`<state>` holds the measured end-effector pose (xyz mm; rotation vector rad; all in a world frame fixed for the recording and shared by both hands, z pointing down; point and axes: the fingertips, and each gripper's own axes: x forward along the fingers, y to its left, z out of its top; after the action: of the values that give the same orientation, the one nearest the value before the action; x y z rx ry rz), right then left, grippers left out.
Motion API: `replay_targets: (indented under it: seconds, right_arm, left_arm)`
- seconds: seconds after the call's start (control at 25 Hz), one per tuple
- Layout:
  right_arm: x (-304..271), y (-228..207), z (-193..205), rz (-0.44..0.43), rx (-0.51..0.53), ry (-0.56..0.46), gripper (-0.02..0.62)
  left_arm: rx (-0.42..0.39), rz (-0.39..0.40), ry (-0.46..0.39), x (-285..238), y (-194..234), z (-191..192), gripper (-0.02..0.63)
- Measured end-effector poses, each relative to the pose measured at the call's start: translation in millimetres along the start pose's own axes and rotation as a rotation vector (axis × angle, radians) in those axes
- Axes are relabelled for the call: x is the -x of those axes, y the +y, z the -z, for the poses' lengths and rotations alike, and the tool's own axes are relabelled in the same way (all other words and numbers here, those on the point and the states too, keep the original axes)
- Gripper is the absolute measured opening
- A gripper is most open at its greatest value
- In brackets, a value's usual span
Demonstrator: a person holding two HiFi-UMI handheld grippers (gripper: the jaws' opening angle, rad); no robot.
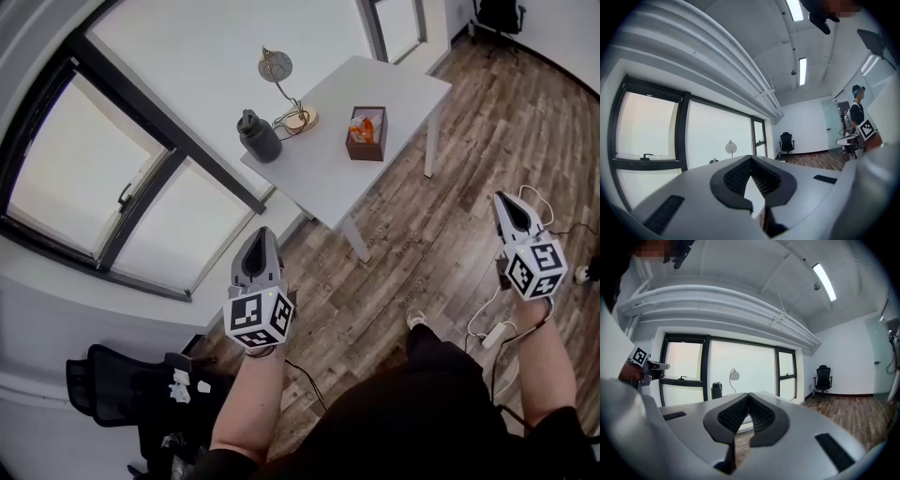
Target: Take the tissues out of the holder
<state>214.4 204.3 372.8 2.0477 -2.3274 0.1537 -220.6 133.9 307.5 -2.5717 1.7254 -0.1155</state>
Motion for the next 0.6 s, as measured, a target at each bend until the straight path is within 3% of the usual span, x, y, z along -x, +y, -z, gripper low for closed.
replay_targets:
  seconds: [0.32, 0.6]
  right_arm:
    - [-104, -14, -16, -0.118, 0.007, -0.001, 0.005]
    - [-166, -31, -6, -0.199, 0.022, 0.028, 0.005]
  left_arm:
    - [-0.008, -0.059, 0.014, -72, -3, -10, 0.005]
    - [-0.027, -0.111, 0.03, -122, -6, -3, 0.005]
